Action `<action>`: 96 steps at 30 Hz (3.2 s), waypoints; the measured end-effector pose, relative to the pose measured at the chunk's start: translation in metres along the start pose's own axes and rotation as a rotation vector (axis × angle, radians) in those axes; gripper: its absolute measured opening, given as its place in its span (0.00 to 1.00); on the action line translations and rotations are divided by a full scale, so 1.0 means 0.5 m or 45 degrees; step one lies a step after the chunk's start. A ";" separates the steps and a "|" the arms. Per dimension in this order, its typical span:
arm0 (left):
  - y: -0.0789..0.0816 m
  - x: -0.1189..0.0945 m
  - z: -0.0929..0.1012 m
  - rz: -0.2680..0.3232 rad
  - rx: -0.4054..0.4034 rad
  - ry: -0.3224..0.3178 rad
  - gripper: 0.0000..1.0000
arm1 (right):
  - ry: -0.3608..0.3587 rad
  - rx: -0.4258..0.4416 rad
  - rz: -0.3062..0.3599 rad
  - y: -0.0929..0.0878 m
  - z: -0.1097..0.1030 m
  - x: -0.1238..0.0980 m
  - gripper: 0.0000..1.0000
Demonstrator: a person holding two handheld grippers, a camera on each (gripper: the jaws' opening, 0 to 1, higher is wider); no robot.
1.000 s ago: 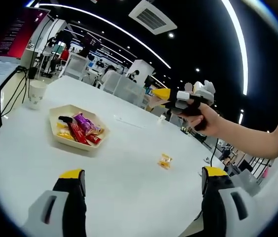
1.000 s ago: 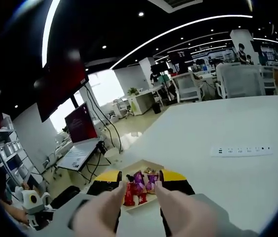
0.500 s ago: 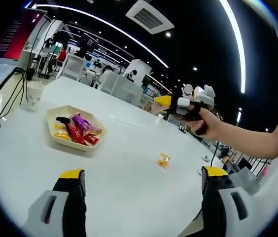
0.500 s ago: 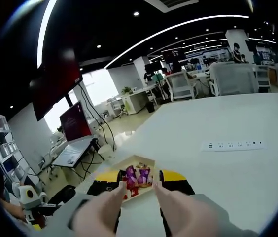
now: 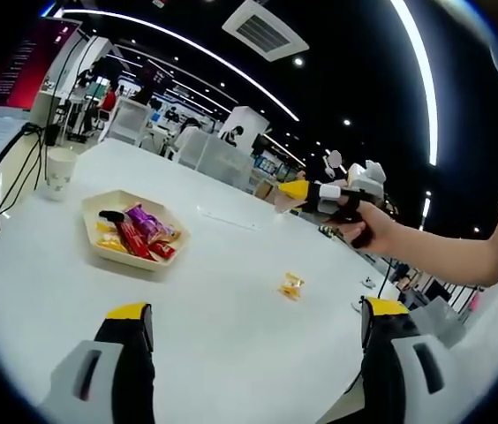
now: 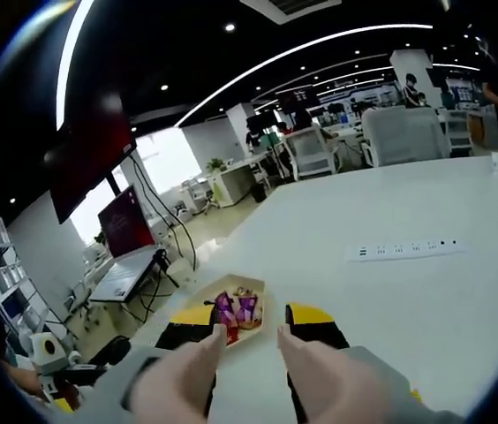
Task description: Place the target food into the container with the food tongs after gripping and lifting it, then release it inside without dropping or visibly crushing the food.
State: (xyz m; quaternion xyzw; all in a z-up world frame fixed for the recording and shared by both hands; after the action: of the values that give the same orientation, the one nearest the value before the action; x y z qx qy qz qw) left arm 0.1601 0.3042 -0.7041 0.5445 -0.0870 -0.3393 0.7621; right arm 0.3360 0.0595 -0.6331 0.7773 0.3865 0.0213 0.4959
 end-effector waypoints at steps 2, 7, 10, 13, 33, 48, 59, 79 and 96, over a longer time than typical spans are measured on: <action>0.000 -0.001 0.000 -0.001 -0.001 0.002 0.99 | -0.013 0.009 0.005 -0.001 0.009 -0.007 0.30; -0.001 0.001 0.003 0.004 0.003 -0.001 0.99 | -0.033 0.030 0.007 -0.002 0.019 -0.016 0.30; -0.002 0.004 0.003 0.000 0.000 -0.004 0.99 | -0.035 0.030 0.016 0.000 0.018 -0.019 0.30; -0.001 0.007 0.004 0.001 0.000 -0.006 0.99 | -0.040 0.038 0.026 0.002 0.021 -0.021 0.30; 0.016 0.010 0.010 0.122 0.075 -0.015 0.99 | -0.103 0.101 0.017 -0.035 0.060 -0.046 0.30; 0.005 0.015 0.025 0.094 0.091 -0.075 0.96 | -0.176 0.115 0.021 -0.057 0.092 -0.082 0.30; -0.006 0.016 0.021 0.043 0.073 -0.056 0.99 | -0.234 0.133 0.035 -0.068 0.112 -0.093 0.30; 0.000 0.008 0.043 0.025 0.030 -0.084 0.99 | -0.389 0.272 0.107 -0.105 0.164 -0.143 0.30; -0.014 0.011 0.059 -0.026 0.056 -0.134 0.97 | -0.473 0.280 0.132 -0.124 0.165 -0.156 0.31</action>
State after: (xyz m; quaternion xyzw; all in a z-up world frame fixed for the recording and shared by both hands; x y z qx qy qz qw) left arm 0.1464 0.2770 -0.7000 0.5432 -0.1287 -0.3734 0.7409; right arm 0.2800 -0.0383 -0.6967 0.8362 0.2481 -0.1392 0.4689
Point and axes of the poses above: the point that each gripper's makers call its tool centre point, and the gripper's own axes: x roughly forward along the fingers, z roughly to its right, y roughly out of its top, the point moved 8 cm from there along -x, roughly backward along the fingers, and after that the axes turned 9 degrees about x, right-handed, at the moved point
